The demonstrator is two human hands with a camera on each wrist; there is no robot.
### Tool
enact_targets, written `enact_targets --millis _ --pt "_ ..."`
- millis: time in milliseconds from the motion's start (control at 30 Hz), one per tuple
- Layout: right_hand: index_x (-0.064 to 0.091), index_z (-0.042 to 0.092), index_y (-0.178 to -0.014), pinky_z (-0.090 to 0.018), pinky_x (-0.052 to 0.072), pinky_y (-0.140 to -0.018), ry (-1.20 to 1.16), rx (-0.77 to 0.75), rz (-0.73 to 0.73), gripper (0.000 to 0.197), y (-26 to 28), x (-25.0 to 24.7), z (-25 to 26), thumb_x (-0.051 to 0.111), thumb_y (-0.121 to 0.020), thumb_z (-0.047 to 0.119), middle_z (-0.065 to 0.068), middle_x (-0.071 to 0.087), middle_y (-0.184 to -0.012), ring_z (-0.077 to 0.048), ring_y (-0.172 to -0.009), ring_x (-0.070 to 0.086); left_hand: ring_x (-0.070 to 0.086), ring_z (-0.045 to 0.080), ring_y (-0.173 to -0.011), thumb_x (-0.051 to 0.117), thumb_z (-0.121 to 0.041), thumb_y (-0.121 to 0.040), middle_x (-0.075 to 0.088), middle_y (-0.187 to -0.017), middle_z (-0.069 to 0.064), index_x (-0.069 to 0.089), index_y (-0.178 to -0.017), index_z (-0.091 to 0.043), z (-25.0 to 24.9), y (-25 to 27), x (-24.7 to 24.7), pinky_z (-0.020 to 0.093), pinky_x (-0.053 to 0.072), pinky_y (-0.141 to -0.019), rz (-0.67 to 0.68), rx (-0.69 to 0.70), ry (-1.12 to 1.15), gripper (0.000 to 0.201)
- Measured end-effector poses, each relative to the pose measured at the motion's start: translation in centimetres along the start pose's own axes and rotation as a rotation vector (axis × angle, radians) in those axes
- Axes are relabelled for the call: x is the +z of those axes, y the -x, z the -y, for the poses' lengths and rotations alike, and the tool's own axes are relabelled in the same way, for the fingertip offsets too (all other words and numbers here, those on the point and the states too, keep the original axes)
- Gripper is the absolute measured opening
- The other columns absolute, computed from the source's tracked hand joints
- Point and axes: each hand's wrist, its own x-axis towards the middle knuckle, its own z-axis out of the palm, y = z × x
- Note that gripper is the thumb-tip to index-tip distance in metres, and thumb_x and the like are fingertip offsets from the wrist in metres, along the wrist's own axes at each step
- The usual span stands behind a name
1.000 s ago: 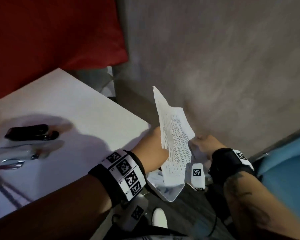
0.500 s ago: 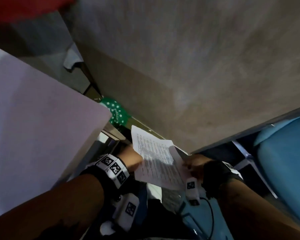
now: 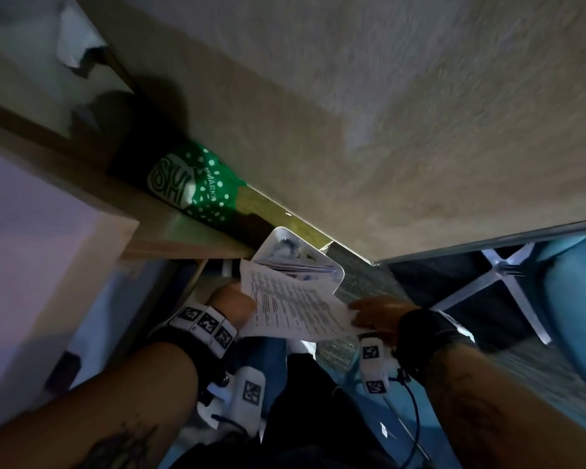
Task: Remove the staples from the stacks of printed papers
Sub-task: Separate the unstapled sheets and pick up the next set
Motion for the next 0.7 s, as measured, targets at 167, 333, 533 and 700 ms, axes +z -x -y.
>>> enact_targets --millis 167,333,533,700 --pt "0.062 0.02 -0.127 -0.051 0.051 -0.096 -0.089 -0.003 -0.027 0.048 -2.3 -0.6 0.9 0.061 -0.084 -0.002 -0.013 0.07 -0.104 -0.037 -0.102 0.067 0.062 0.036 -0.112 0.061 -0.011 -0.084 0.064 -0.122 0.018 0.058 -0.126 -0.008 0.1 -2.2 0.4 0.049 0.052 -0.094 -0.013 -0.037 0.115 0.042" --pt "0.069 0.019 -0.117 -0.041 0.056 -0.089 -0.096 -0.012 -0.066 0.038 -3.6 -2.1 2.7 0.06 -0.087 -0.002 -0.013 0.07 -0.098 -0.032 -0.09 0.068 0.062 0.038 -0.108 0.051 0.0 -0.093 0.063 -0.121 0.018 0.062 -0.115 -0.007 -1.2 -1.4 0.6 0.046 0.056 -0.086 -0.014 -0.063 0.312 0.026" --pt "0.054 0.004 -0.131 -0.018 0.051 -0.044 -0.122 -0.013 -0.115 0.04 -5.0 -3.0 3.0 0.054 -0.092 -0.003 -0.01 0.059 -0.102 -0.016 -0.07 0.057 0.057 0.032 -0.103 0.037 0.008 -0.097 0.058 -0.119 0.017 0.05 -0.128 -0.007 -3.0 -0.3 1.9 0.039 0.049 -0.072 0.062 -0.159 0.681 0.037" --pt "0.063 0.006 -0.121 -0.025 0.049 -0.056 0.017 0.032 -0.157 0.03 -4.3 -3.5 2.6 0.049 -0.095 0.003 -0.016 0.068 -0.098 -0.023 -0.073 0.06 0.061 0.021 -0.085 0.041 0.002 -0.098 0.063 -0.109 0.015 0.051 -0.126 -0.004 -4.2 0.3 2.3 0.031 0.053 -0.054 0.167 -0.141 0.703 0.03"
